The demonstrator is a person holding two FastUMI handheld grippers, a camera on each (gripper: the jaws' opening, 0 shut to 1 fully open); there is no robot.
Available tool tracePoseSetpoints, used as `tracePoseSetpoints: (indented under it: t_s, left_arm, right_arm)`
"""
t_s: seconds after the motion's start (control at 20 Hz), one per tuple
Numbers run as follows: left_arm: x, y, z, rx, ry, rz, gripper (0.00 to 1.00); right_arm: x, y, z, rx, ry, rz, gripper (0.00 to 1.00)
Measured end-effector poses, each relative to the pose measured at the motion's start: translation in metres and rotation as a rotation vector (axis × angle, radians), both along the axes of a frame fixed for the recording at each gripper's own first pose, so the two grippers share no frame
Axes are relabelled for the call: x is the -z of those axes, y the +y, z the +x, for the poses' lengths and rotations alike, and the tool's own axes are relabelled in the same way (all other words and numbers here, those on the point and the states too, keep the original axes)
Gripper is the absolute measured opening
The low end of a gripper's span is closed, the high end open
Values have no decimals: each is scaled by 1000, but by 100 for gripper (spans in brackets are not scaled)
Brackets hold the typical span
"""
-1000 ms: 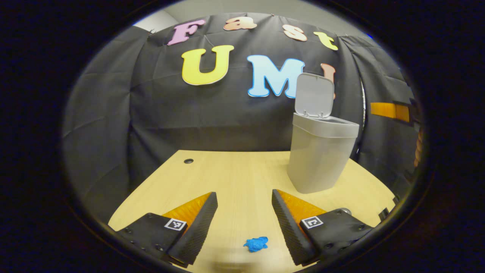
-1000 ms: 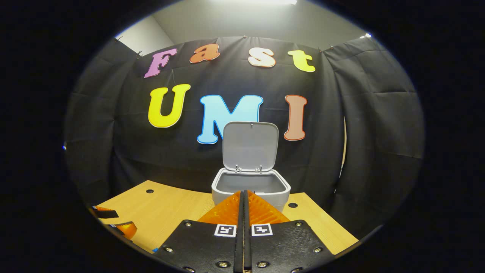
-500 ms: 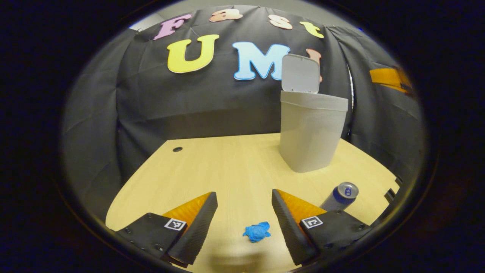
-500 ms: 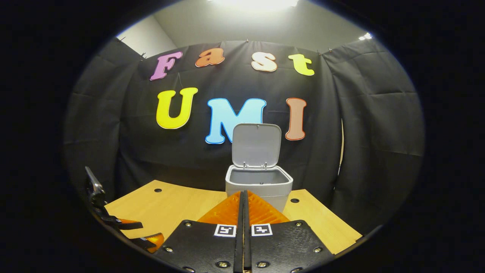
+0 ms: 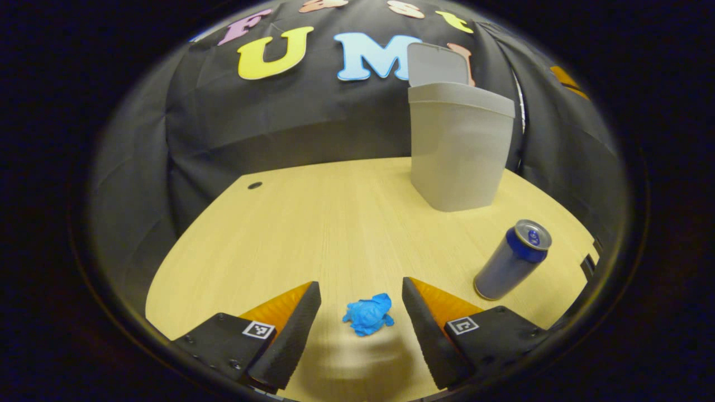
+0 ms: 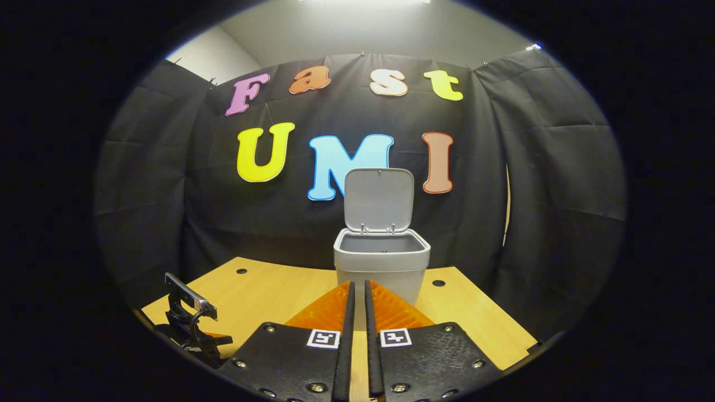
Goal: Press the lid of the desktop garbage bin to open it, pick up the crumpled paper on the desktop and throw it into the bin, then pick up the pop can on the desktop and drop it into the bin, and finally close the garbage bin lid.
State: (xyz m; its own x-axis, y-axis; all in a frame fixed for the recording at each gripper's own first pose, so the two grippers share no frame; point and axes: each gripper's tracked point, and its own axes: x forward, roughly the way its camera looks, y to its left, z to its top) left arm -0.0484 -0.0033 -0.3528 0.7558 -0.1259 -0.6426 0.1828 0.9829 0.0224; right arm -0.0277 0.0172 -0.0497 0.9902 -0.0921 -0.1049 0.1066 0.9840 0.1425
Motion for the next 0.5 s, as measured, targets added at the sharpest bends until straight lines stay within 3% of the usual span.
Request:
tracePoseSetpoints:
  t_s: [0.05, 0.2, 0.3, 0.4, 0.5]
  left_arm:
    - [4, 1, -2, -9, 12, 0, 100]
    - [14, 3, -4, -19, 35, 12, 92]
    - [20, 3, -3, -22, 48, 14, 92]
    - [27, 0, -3, -24, 66, 7, 100]
    - [31, -2, -3, -24, 74, 10, 100]
  right_arm:
    - [3, -4, -1, 10, 9, 8, 19]
    - [8, -14, -4, 24, 25, 21, 23]
    - [13, -18, -2, 30, 38, 32, 31]
    - [13, -19, -5, 29, 38, 31, 41]
    - [13, -17, -3, 18, 38, 23, 48]
